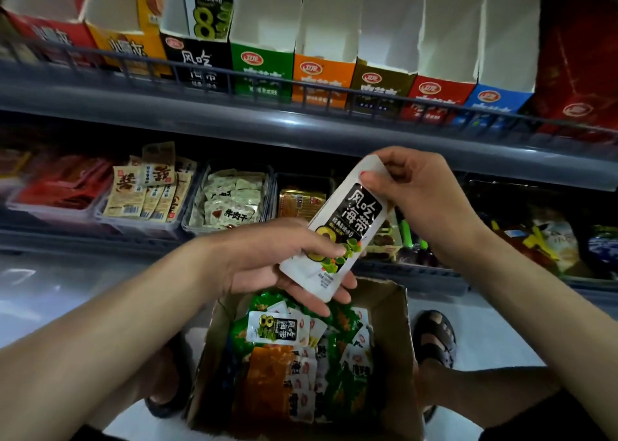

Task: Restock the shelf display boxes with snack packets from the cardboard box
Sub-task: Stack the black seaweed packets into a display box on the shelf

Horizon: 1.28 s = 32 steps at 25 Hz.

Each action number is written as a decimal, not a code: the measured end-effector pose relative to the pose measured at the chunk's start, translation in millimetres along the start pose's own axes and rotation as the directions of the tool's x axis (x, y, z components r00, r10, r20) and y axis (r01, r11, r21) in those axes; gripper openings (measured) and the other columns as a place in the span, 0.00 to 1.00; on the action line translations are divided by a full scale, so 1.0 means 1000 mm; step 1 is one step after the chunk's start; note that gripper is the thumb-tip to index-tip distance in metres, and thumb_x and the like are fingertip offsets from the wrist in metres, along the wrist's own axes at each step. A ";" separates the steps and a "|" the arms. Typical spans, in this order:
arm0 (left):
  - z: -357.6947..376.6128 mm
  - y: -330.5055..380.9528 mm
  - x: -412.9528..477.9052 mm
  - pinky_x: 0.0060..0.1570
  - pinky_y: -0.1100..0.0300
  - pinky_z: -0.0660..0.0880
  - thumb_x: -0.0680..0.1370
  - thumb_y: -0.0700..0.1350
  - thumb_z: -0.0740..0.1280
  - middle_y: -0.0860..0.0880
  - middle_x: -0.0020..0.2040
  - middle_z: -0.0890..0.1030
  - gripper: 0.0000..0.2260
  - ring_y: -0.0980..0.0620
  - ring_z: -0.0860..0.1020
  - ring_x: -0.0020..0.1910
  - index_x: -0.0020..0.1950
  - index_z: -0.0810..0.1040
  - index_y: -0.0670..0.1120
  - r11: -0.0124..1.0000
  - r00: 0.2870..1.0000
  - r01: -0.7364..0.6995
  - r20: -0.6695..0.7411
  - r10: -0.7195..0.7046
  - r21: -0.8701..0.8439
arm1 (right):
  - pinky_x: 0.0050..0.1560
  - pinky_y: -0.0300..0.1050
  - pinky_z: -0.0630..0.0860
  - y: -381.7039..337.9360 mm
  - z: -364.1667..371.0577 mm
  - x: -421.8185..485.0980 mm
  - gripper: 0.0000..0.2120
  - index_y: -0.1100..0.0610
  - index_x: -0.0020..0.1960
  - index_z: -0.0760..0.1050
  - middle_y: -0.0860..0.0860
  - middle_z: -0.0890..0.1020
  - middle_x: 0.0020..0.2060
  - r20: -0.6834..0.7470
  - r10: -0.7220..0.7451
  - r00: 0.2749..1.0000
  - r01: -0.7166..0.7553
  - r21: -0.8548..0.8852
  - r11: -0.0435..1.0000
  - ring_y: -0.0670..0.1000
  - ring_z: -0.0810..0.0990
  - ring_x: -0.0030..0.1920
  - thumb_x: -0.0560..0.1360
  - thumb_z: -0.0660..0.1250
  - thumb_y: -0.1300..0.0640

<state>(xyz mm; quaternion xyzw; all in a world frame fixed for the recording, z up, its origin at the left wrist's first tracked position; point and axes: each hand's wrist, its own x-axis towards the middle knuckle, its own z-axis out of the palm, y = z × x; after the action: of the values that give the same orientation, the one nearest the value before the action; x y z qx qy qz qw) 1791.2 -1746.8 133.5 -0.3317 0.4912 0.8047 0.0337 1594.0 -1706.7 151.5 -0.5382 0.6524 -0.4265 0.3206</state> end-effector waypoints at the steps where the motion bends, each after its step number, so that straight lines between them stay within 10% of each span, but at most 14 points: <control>1: 0.000 0.000 0.003 0.47 0.45 0.82 0.80 0.42 0.64 0.37 0.52 0.83 0.14 0.41 0.83 0.52 0.65 0.73 0.40 1.000 0.997 -0.024 -0.072 0.024 0.009 | 0.43 0.36 0.78 0.001 0.002 0.001 0.06 0.53 0.54 0.80 0.47 0.85 0.44 -0.024 0.022 0.999 -0.022 -0.007 1.000 0.42 0.83 0.45 0.78 0.68 0.58; 10: 0.009 -0.002 0.020 0.39 0.52 0.81 0.81 0.44 0.64 0.42 0.51 0.81 0.17 0.49 0.80 0.45 0.68 0.69 0.42 0.948 0.905 -0.088 -0.373 0.204 0.306 | 0.59 0.48 0.78 0.003 0.028 -0.018 0.29 0.46 0.71 0.62 0.45 0.78 0.56 -0.030 0.150 0.988 -0.143 0.159 0.977 0.45 0.80 0.57 0.75 0.68 0.41; 32: 0.013 -0.001 0.022 0.40 0.45 0.82 0.81 0.43 0.63 0.42 0.46 0.81 0.13 0.48 0.81 0.41 0.65 0.70 0.47 0.898 0.886 -0.141 -0.351 0.302 0.417 | 0.60 0.50 0.79 -0.002 0.029 -0.019 0.21 0.45 0.69 0.64 0.48 0.78 0.50 0.018 0.164 0.986 -0.160 0.340 0.927 0.44 0.82 0.52 0.79 0.64 0.46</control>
<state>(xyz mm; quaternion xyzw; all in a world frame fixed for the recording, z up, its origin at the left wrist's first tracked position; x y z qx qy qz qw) 1767.9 -1741.9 124.1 -0.4194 0.6688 0.6058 -0.0996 1624.7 -1694.5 140.1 -0.4167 0.6130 -0.5077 0.4392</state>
